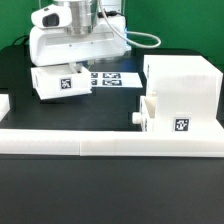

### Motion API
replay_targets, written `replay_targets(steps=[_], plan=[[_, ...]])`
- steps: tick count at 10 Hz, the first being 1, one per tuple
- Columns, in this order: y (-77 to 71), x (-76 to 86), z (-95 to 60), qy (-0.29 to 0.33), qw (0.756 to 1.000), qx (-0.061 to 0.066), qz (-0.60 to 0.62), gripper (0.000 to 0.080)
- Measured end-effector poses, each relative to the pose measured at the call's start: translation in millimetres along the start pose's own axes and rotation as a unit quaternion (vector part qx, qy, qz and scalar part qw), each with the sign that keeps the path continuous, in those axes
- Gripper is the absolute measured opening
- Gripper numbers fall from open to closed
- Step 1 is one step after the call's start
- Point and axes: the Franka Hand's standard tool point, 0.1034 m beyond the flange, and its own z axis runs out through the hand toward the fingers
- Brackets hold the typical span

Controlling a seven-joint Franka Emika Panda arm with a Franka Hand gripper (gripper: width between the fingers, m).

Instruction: Assemble drawer

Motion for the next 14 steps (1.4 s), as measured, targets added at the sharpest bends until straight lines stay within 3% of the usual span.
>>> replay_targets(steps=[3,6,7,8,10,12,14], plan=[[2.0,31.4,-19.5,0.006,0.999,0.005,-0.054,0.0044],[1.5,26.7,-14.7,0.004,0.995,0.005,-0.104,0.0044],[7.4,23.6,-8.0,0.014,0.981,-0.005,-0.191,0.0044],[8.9,24.1,-4.6,0.009,0.971,-0.003,-0.240,0.0044],[15.3,42.5,-7.7,0.003,0.936,-0.006,-0.351,0.0044],[10.3,53.3,-12.4,-0.004,0.903,-0.021,-0.429,0.0044],[12.0,50.9,-10.6,-0.008,0.877,-0.020,-0.480,0.0044]])
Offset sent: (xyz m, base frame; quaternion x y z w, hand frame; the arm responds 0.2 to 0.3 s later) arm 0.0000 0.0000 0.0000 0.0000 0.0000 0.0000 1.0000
